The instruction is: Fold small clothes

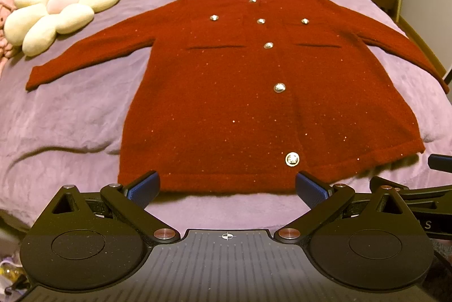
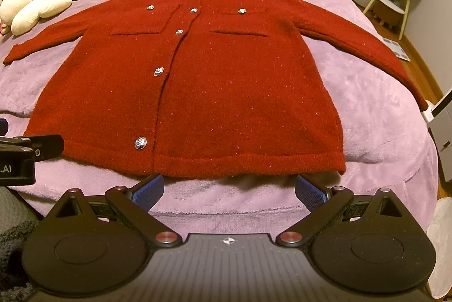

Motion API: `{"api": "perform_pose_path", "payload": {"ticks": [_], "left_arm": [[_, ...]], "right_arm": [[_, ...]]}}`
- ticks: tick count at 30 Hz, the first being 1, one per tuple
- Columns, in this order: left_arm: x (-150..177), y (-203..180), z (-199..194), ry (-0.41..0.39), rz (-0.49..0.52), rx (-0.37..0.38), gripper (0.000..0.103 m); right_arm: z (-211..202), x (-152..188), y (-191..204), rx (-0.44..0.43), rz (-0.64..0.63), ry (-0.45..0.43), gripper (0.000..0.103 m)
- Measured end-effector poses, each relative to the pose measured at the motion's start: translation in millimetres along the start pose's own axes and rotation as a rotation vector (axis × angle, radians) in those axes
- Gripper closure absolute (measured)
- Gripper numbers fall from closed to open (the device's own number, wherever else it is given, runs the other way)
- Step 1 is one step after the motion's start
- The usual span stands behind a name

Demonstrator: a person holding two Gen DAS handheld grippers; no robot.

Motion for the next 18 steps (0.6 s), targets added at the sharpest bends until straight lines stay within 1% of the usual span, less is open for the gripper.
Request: {"api": "perform_pose_path", "payload": {"ticks": [18], "left_arm": [[-0.7, 2.7, 1.9, 0.006, -0.006, -0.006, 0.000]], "right_arm": [[-0.5, -3.4, 0.3, 0.000, -0.005, -0.007, 0.004]]}}
Point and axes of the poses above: each gripper's, at about its wrist camera, not at the fingertips, and z roughly the way its jaws point, y to its left, x to its underside, the point moved 9 cm from there along z, roughly the way its jaws point
